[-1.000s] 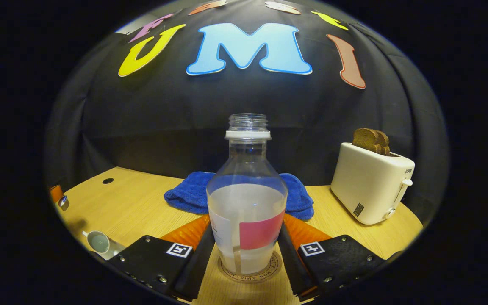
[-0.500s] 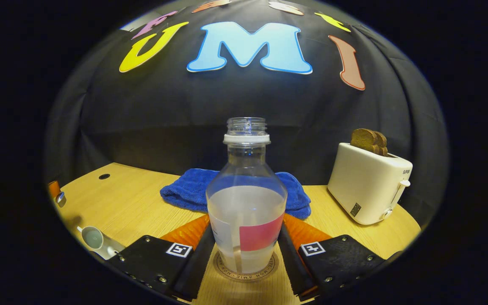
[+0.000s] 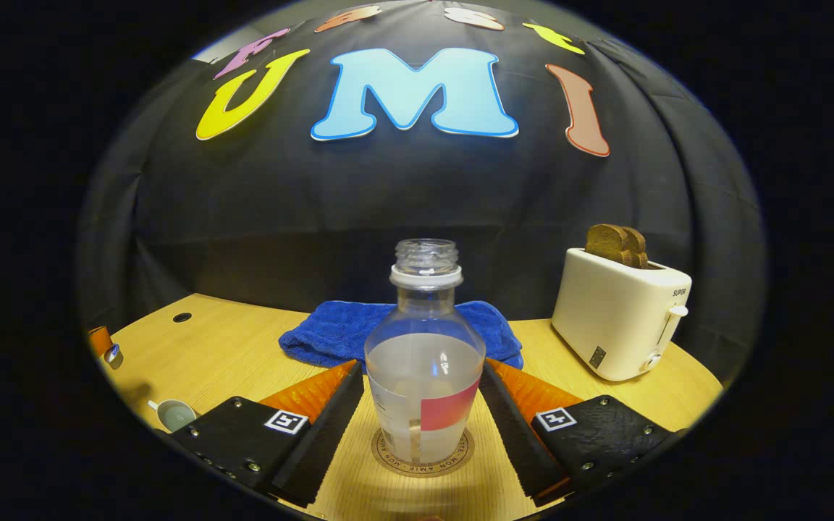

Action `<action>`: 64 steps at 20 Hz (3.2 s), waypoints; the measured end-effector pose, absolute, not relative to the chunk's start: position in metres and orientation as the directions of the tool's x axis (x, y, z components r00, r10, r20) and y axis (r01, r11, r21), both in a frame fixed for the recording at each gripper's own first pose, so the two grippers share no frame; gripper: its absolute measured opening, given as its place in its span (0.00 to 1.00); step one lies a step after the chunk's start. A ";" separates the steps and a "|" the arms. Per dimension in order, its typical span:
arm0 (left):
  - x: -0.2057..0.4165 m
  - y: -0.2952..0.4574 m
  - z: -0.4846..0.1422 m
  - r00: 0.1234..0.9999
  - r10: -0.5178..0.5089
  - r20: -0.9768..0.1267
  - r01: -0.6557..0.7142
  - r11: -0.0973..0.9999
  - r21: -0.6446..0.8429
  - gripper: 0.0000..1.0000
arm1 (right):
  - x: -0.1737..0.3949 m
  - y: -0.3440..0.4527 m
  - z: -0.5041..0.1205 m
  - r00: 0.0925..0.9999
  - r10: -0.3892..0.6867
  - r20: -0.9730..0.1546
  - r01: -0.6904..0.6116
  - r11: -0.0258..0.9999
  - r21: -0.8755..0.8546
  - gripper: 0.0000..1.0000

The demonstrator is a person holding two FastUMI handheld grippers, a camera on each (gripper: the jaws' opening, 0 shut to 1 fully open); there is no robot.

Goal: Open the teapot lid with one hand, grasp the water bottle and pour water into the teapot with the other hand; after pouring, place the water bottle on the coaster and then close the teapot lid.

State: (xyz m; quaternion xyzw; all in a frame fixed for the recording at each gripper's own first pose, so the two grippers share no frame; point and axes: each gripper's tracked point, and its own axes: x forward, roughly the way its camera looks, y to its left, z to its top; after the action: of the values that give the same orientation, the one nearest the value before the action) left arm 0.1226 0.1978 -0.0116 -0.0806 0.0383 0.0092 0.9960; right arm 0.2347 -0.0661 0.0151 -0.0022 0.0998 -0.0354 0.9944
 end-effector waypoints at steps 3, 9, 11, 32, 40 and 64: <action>0.122 0.198 -0.011 0.997 0.010 -0.073 -0.021 0.987 -0.162 0.13 | 0.220 -0.065 0.024 0.981 -0.078 -0.177 0.076 0.997 -0.014 0.98; 0.121 0.199 -0.008 0.998 0.009 -0.062 -0.019 0.986 -0.167 0.13 | 0.181 -0.057 0.034 0.988 -0.066 -0.141 0.073 0.997 0.041 0.99; 0.121 0.198 -0.007 0.998 0.004 -0.055 -0.013 0.985 -0.172 0.13 | 0.166 -0.056 0.033 0.990 -0.062 -0.130 0.068 0.997 0.044 0.99; 0.112 0.204 0.012 0.999 0.031 -0.015 -0.033 0.988 -0.148 0.14 | 0.046 -0.069 0.012 0.990 -0.129 -0.054 0.127 0.991 -0.034 0.98; 0.116 0.180 0.015 0.999 0.009 -0.040 -0.014 0.994 -0.109 0.14 | 0.043 -0.053 0.012 0.997 -0.065 -0.041 0.065 0.998 0.000 0.98; 0.167 -0.002 -0.004 0.970 -0.206 -0.133 0.206 0.978 -0.010 0.14 | 0.039 -0.043 0.015 0.999 -0.022 -0.036 0.022 0.999 0.023 0.98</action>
State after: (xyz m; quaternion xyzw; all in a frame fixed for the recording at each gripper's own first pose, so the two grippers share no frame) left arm 0.1674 -0.0018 -0.0039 0.0019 0.0667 -0.1039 0.9923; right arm 0.0390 -0.0434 0.0148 0.0118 0.0177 -0.0110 0.9997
